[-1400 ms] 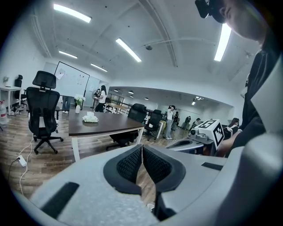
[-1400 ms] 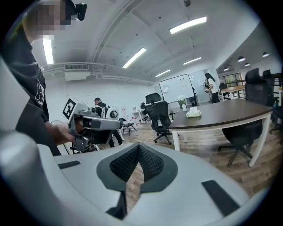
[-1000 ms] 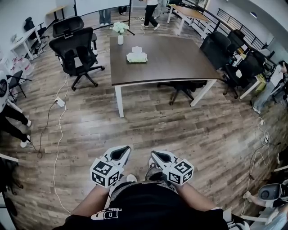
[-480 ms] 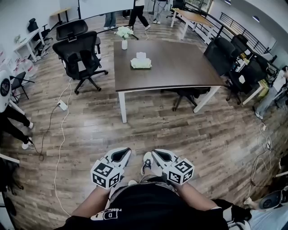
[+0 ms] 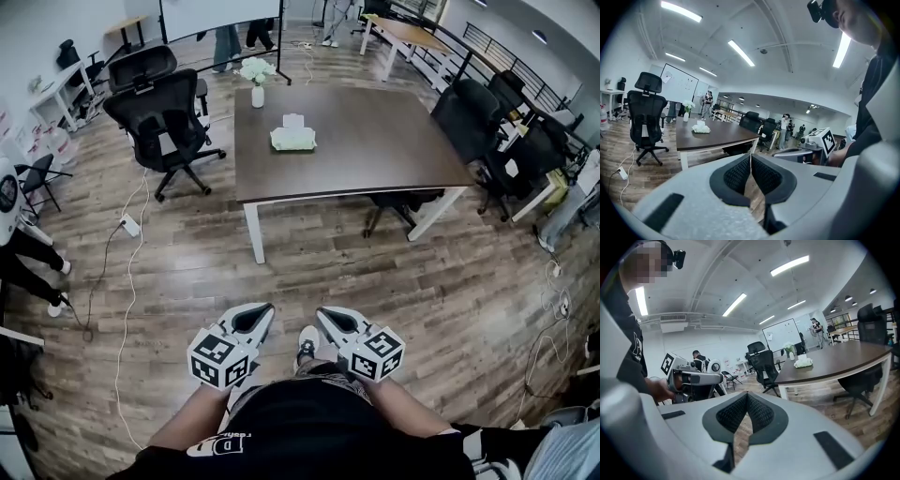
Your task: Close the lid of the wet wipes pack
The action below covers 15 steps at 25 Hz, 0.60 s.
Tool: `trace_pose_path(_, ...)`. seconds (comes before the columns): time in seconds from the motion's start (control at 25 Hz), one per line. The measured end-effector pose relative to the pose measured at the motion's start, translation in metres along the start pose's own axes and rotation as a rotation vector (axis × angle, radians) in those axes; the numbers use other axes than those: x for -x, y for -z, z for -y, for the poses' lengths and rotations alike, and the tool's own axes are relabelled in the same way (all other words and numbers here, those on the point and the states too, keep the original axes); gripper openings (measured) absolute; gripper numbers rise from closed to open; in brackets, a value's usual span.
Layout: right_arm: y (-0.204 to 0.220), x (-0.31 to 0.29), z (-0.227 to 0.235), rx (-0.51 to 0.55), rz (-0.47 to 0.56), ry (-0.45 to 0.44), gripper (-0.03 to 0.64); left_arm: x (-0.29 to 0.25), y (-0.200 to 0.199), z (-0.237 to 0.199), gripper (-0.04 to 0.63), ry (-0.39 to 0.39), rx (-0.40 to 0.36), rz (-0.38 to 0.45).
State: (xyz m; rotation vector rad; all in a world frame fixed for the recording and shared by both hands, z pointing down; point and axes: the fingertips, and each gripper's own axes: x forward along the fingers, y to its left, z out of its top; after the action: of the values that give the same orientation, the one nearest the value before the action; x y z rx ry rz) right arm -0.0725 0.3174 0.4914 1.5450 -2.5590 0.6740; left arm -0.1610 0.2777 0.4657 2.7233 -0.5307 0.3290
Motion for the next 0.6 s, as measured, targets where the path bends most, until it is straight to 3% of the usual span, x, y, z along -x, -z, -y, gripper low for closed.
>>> trace_pose_path(0.6,-0.056,-0.048,0.101,-0.002,-0.010,-0.043,0.005,-0.098,-0.050,-0.052,0.025,-0.034,0.000,-0.016)
